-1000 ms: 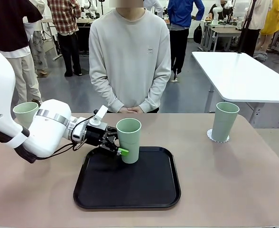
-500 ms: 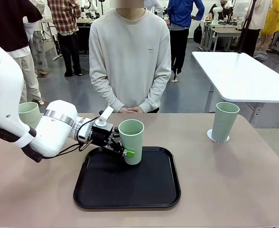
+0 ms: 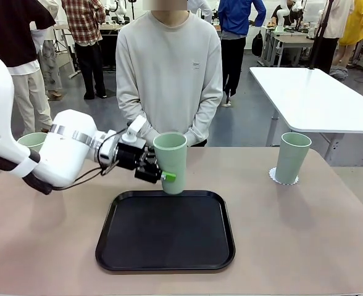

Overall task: Place coasters on the table and set cups on them.
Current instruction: Take one Reusable plastic cup from the Flat Tray and place it on a coaster set by the human.

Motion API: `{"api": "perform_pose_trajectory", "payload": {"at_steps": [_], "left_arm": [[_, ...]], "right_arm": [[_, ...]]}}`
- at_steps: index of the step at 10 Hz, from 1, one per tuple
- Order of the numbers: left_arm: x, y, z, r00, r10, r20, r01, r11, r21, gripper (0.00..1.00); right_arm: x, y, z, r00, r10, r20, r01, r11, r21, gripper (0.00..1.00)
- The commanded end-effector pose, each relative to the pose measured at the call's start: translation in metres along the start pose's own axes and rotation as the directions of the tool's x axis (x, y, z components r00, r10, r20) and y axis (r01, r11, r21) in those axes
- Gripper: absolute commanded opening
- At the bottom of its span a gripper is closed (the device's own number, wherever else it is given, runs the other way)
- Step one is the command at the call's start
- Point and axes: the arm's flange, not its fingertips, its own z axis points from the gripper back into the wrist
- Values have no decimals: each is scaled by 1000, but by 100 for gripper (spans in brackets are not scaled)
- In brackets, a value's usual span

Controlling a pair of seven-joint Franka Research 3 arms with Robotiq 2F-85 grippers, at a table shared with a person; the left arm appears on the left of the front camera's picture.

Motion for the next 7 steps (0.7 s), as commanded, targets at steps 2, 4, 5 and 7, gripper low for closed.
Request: {"api": "perform_pose_trajectory", "payload": {"at_steps": [2,4,5,7], "left_arm": [[36,33,8,997,69,-46,-68,998,13,0],[48,46,15,995,81,-62,-79,996,35,0],[51,51,19,994,90,-68,-87,995,43,0],[51,42,19,996,71,-48,-69,997,41,0]], "right_arm": [[0,0,2,1000,-4,-16,4,1000,-5,100],[0,0,2,1000,-4,-16,4,1000,-5,100],[0,0,2,1000,-4,-16,4,1000,-5,100],[0,0,2,1000,-4,-16,4,1000,-5,100]]}}
